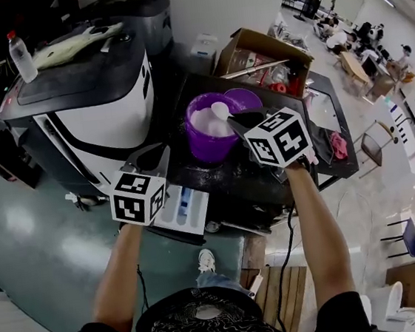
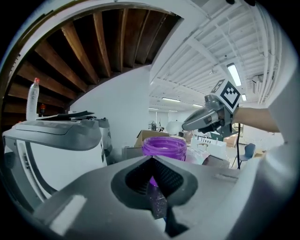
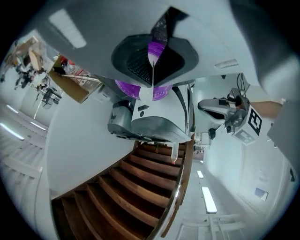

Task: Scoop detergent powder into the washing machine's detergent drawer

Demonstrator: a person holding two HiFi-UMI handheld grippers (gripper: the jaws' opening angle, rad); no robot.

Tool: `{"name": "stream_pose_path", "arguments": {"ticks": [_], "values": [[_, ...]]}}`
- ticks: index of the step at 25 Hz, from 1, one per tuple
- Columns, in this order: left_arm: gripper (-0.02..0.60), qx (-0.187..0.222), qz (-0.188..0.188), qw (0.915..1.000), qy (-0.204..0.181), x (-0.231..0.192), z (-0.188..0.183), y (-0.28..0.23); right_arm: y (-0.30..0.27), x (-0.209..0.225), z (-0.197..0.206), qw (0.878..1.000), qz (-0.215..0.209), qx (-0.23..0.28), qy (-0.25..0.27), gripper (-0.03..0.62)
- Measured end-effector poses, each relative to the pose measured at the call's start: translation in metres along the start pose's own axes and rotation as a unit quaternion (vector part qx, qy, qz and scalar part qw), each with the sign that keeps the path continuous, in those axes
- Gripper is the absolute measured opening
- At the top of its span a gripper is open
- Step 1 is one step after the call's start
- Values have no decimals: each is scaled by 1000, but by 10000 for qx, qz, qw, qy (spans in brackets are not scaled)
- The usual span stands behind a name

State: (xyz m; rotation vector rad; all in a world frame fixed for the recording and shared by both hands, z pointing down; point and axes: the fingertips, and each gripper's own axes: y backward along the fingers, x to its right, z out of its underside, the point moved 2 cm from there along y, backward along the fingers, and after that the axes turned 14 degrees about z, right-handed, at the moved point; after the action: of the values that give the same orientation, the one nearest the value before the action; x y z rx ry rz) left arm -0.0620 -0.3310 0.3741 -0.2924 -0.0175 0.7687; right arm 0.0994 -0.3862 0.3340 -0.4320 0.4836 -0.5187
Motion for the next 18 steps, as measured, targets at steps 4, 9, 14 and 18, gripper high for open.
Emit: {"name": "stream_pose_path", "arguments": {"ticks": [4,9,14,18], "values": [[2,36,-32,10000,0,-3,-8,-10,-16,5,-2,9977,-221,-331,555,37],[1,46,-119,9999,13,-11,-13,-19,-37,12,0,9889,-502,-858,1108,37],[2,-3,-183,9998,3,-15,-13,-26,-58,10,9,9670,-758,-1572,1858,37],[2,-49,-215,9998,3,-18,-12,-31,-79,10,16,9526,-861,-1978,2143,37]]}}
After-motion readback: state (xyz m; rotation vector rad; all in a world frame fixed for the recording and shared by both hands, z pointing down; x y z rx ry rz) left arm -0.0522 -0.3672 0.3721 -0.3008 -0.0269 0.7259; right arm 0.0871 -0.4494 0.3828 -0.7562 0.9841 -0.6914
